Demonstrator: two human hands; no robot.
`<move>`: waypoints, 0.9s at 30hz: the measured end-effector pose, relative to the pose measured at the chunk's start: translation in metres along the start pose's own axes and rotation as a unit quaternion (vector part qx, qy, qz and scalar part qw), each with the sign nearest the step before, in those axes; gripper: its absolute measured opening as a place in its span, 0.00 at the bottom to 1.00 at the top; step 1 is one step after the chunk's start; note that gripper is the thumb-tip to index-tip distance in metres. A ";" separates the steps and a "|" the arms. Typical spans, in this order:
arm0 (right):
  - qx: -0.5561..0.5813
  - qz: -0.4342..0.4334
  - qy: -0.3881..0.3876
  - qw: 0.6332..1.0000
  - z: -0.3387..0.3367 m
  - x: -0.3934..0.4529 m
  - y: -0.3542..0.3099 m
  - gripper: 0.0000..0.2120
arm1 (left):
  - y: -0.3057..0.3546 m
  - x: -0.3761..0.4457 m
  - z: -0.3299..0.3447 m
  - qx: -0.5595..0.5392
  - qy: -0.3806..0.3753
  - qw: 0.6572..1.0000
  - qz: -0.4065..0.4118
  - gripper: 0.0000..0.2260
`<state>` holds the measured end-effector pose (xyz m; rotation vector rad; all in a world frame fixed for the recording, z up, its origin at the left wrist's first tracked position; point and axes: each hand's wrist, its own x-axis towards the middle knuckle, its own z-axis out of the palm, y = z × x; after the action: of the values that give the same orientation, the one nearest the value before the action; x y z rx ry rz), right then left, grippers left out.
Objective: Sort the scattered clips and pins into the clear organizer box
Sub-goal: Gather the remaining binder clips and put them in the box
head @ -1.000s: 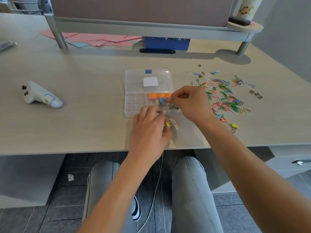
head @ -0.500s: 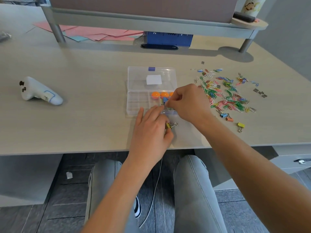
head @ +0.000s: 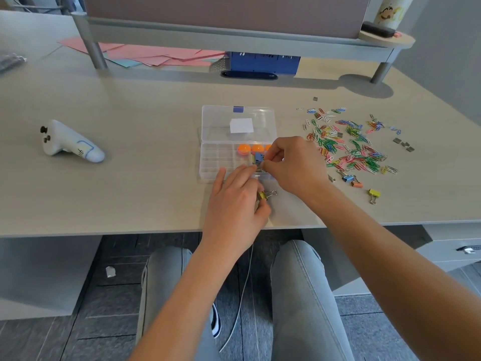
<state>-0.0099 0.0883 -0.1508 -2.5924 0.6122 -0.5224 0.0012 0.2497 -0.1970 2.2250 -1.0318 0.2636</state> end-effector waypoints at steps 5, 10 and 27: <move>-0.036 0.014 -0.014 0.999 0.000 0.005 -0.004 0.03 | -0.001 0.000 0.001 0.000 0.003 1.000 0.000 0.07; -0.064 0.015 -0.020 0.998 0.002 0.007 -0.006 0.06 | -0.001 0.000 0.001 0.003 0.004 1.000 0.000 0.07; 0.056 0.023 0.079 0.995 -0.024 -0.023 0.030 0.04 | 0.004 0.001 -0.002 -0.010 0.021 1.000 -0.015 0.07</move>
<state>-0.0500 0.0676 -0.1507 -2.4414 0.6712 -0.7302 -0.0009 0.2482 -0.1925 2.2046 -0.9738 0.2850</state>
